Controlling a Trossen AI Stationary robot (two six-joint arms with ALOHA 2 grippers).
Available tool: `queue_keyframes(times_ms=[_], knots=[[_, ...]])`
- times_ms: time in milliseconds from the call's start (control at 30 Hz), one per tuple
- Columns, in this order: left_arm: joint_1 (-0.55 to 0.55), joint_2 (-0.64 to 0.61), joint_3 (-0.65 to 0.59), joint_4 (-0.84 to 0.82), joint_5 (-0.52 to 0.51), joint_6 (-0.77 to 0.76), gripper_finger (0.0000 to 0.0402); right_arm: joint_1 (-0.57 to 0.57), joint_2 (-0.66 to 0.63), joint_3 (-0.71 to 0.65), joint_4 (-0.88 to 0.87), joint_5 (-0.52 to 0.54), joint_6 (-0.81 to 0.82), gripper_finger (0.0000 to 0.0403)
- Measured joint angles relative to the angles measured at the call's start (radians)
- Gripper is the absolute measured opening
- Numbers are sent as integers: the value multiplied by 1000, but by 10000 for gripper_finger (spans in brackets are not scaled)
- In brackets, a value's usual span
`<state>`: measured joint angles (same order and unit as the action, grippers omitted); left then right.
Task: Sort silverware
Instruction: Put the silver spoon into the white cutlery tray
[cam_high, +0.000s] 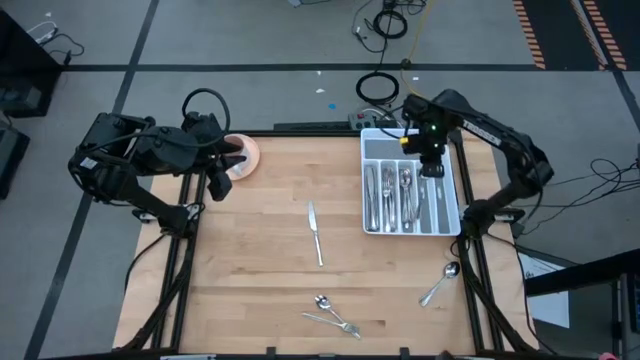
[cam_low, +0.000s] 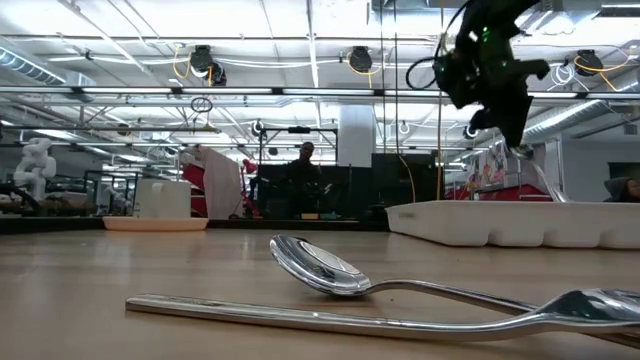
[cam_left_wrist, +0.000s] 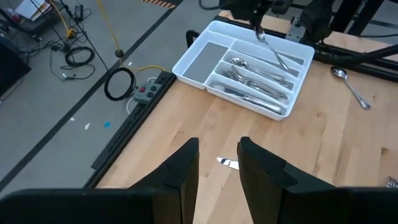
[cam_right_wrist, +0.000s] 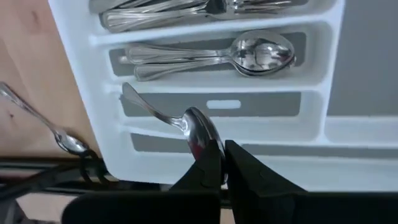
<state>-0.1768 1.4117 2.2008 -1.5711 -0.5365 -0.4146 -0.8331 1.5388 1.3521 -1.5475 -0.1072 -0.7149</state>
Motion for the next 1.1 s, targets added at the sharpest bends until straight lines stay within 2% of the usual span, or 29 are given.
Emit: queue_keyframes(times_ms=[300,567,833,967,1100], knots=[[0,0,0,0,-25,-25,116,-20,160,0,113,-49,-71,0],[0,0,0,0,-53,-57,116,-28,310,0,197,-30,-113,0],[0,9,0,0,-55,-52,116,-47,371,0,289,-25,-107,4],[0,15,0,0,-62,-51,116,-49,370,0,299,-12,-104,38],[0,21,0,0,-71,-50,116,-50,347,0,302,-6,-73,109]])
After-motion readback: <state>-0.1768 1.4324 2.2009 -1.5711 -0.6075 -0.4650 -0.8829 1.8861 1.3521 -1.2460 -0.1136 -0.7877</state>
